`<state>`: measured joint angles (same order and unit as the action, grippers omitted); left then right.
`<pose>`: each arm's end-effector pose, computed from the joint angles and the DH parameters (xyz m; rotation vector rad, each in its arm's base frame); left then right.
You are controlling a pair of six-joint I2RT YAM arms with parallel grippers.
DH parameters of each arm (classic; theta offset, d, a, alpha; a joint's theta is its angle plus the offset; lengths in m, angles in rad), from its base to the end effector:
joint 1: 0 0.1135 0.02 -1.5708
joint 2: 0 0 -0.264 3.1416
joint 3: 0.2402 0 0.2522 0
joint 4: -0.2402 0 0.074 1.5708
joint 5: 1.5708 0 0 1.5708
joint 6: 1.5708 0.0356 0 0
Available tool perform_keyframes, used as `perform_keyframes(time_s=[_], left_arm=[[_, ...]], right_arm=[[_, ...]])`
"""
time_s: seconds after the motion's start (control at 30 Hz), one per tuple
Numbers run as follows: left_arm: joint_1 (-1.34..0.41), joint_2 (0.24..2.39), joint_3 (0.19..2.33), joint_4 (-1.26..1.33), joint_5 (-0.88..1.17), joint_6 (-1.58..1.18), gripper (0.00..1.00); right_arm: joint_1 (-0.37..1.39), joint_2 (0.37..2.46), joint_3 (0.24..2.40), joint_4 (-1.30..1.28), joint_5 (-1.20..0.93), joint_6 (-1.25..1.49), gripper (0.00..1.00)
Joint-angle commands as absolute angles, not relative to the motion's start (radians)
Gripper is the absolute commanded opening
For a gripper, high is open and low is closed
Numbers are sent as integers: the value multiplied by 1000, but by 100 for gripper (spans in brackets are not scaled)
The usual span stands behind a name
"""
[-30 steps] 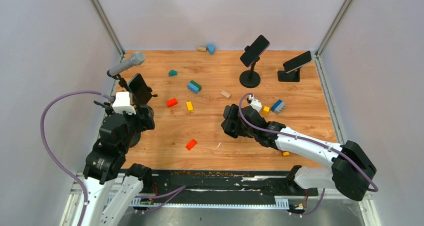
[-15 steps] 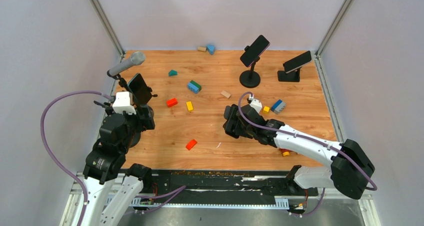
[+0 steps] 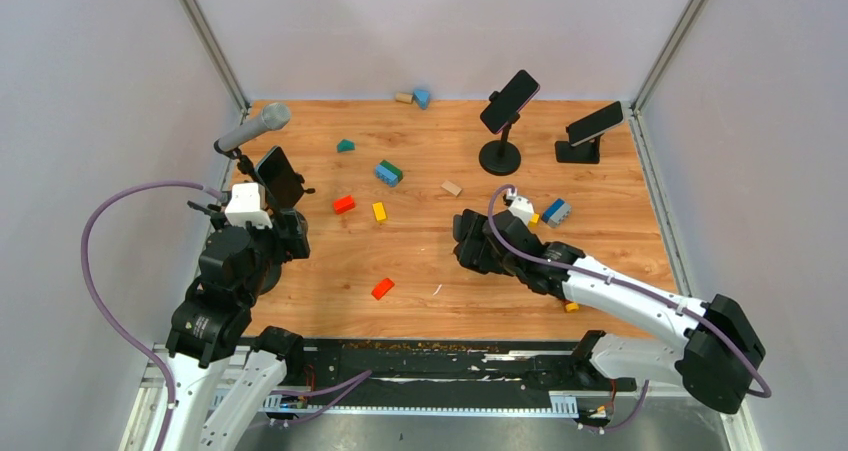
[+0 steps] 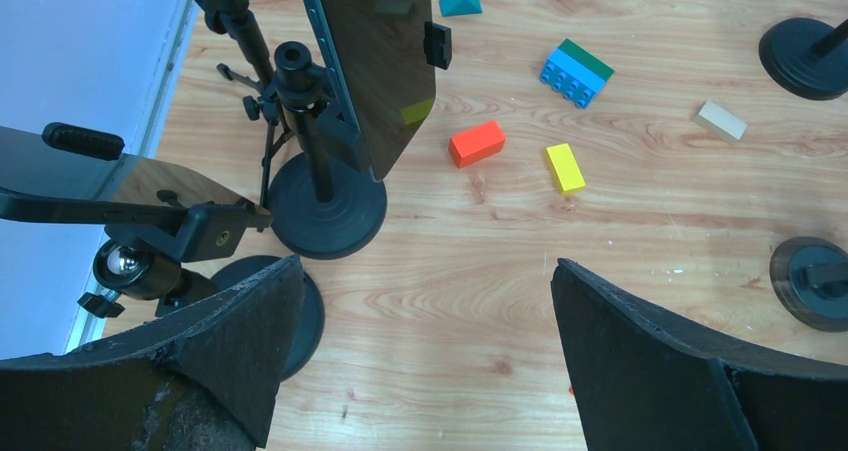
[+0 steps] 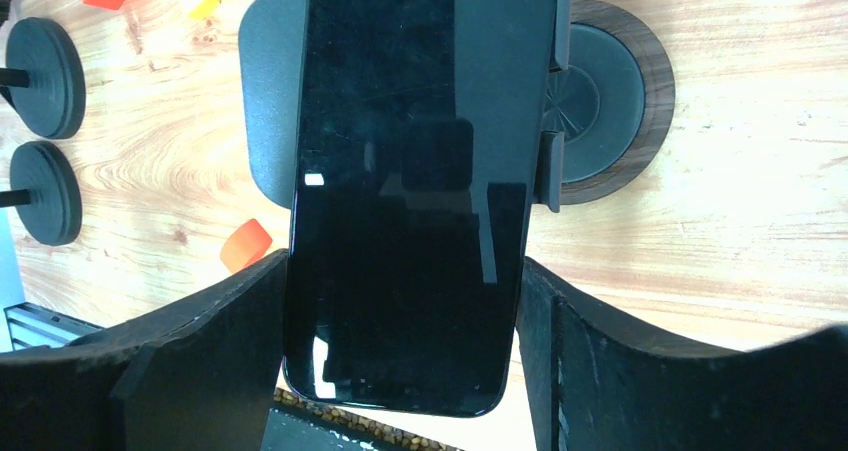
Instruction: Remove the phone from the phone stand
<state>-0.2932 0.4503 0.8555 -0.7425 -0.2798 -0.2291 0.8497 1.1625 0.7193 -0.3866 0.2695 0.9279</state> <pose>0.0851 -0.0154 0.3443 -0.1278 1.8911 -0.0887 0.1625 0.1705 0.2250 0.2223 2.4169 0.5238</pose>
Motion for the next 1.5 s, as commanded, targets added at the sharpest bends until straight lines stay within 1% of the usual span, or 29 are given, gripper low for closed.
perform_keyframes(time_s=[0.0,0.1,0.13,0.43,0.73,0.87,1.0,1.23,1.37,1.47], left_arm=[[-296,440,848,-710,-290,-216,100],[-297,440,848,-709,-290,-216,100],[-296,441,847,-710,-290,-216,100],[-296,441,847,-709,-289,-216,100],[-296,443,847,-709,-287,-216,100],[-297,444,847,-709,-287,-216,100],[-297,446,847,-708,-286,-216,100],[-297,446,847,-707,-284,-216,100],[-297,448,847,-706,-284,-217,100],[-298,447,847,-707,-285,-216,100]], right_arm=[[847,1100,717,-365,306,895,10],[847,1078,702,-349,301,896,1],[848,1070,695,-338,298,895,0],[848,1022,624,-248,284,905,0],[847,950,456,18,279,938,0],[846,928,432,69,273,941,0],[846,896,396,115,272,979,0],[826,847,281,292,237,1083,0],[813,862,259,356,190,1118,0],[808,875,222,457,167,1162,0]])
